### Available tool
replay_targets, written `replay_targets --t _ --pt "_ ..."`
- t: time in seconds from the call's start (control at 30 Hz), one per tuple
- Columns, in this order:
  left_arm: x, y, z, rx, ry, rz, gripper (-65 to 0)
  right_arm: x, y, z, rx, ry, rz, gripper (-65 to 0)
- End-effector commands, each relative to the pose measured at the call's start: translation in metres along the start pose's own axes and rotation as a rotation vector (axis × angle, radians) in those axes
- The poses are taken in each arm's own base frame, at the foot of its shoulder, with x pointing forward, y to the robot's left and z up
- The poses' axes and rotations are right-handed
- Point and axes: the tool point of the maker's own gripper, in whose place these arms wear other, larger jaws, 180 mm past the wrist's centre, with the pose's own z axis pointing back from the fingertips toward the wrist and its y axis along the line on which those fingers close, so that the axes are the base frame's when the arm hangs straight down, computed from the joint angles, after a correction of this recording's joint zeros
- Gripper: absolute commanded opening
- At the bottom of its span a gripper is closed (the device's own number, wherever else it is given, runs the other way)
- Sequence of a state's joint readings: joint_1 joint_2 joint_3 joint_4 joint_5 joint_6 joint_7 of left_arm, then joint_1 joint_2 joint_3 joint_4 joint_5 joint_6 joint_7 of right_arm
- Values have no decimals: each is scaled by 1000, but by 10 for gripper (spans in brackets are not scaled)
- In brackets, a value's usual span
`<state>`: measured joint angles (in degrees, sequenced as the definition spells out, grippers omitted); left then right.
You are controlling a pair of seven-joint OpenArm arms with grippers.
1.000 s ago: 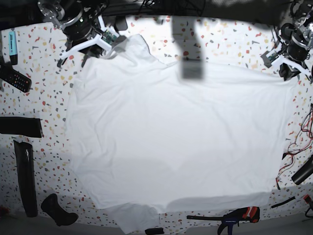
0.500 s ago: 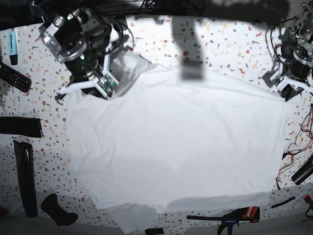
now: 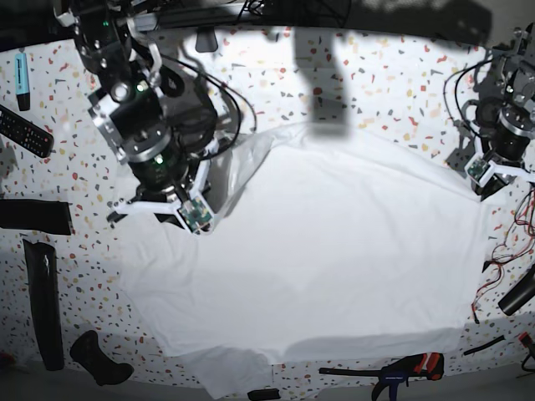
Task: Fold the T-shirt properly
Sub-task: 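Lift the shirt edge and pull both grippers toward the hem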
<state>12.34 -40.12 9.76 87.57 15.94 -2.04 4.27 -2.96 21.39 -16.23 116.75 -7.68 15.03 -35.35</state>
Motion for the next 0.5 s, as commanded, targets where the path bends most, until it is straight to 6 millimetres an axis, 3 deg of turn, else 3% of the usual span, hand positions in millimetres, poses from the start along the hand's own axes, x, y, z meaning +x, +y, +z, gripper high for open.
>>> replay_targets --t 0.0,0.2,0.47 --pt "9 17 -2 43 -32 -12 -650 12 -11 -5 -34 -42 4 -650" --pt "17 12 -8 22 -46 11 -650 1 -13 -50 0 -10 -91 -650" --pt "32 23 -22 63 -75 97 -650 -11 -33 -98 -25 72 -122 -650"
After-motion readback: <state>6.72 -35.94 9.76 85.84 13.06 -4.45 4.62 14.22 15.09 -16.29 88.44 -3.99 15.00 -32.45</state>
